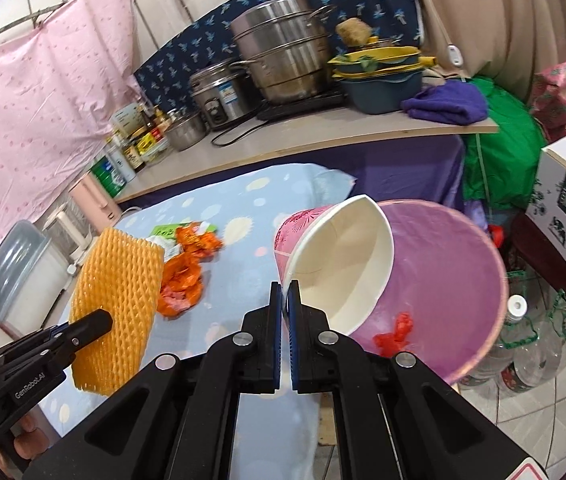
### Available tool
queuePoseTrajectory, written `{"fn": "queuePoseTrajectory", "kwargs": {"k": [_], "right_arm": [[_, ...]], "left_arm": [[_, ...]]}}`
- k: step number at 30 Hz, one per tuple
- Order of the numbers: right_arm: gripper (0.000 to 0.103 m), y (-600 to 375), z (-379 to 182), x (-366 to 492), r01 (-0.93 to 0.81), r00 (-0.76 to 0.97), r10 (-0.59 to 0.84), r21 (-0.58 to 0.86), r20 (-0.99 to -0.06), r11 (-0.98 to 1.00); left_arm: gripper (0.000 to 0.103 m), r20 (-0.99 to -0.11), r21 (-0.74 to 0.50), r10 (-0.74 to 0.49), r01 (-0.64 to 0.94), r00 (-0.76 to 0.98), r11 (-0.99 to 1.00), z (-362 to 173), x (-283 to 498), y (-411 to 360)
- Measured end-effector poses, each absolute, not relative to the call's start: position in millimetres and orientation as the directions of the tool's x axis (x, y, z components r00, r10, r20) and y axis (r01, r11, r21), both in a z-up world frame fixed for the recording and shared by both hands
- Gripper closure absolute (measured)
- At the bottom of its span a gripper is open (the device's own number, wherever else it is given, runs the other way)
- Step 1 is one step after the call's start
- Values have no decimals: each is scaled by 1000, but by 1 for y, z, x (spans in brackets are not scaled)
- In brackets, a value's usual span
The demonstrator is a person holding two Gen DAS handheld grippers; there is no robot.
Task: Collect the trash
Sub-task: 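Carry the net and cup over the bin and open both tools to drop them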
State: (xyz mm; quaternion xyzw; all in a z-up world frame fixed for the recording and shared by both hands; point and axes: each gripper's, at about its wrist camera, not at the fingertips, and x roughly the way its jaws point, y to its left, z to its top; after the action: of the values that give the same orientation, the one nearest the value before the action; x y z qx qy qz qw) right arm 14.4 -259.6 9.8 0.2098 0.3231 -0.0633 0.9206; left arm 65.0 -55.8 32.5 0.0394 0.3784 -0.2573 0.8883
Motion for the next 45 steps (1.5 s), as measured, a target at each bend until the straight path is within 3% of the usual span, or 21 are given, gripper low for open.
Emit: {"fn": "queuePoseTrajectory", "kwargs": {"k": [10,20,24,26,27,28,29,45], "right_arm": [[99,-309,-6,-5,367,759,-68,339,-648,866],[98,-329,-28,12,401,723,-68,337,-687,852],[93,-332,-32,20,412,715,-72,335,-696,848],[84,-334,-34,22,425,715,-80,340,-695,839],[74,-336,-34,22,429,716,-82,344,-693,835],[70,-337,-34,21,430,720,-85,347,-688,833],[70,-337,-33,21,433,723,-91,347,-685,832],[66,-335,-27,17,429,729,-88,353,-679,831]], "left_arm": [[93,-696,-106,-475,578,538,809,28,62,-126],[93,-714,-80,-475,614,514,785,11,75,-169],[92,-730,-65,-460,618,505,783,0,83,-183],[85,-737,-66,-459,623,497,780,-6,87,-188],[79,-742,-58,-451,623,496,780,-9,90,-191],[67,-741,-48,-445,622,503,782,-12,91,-193],[62,-739,-35,-435,616,514,787,-13,91,-194],[60,-744,-27,-412,593,526,805,-15,95,-191]]}}
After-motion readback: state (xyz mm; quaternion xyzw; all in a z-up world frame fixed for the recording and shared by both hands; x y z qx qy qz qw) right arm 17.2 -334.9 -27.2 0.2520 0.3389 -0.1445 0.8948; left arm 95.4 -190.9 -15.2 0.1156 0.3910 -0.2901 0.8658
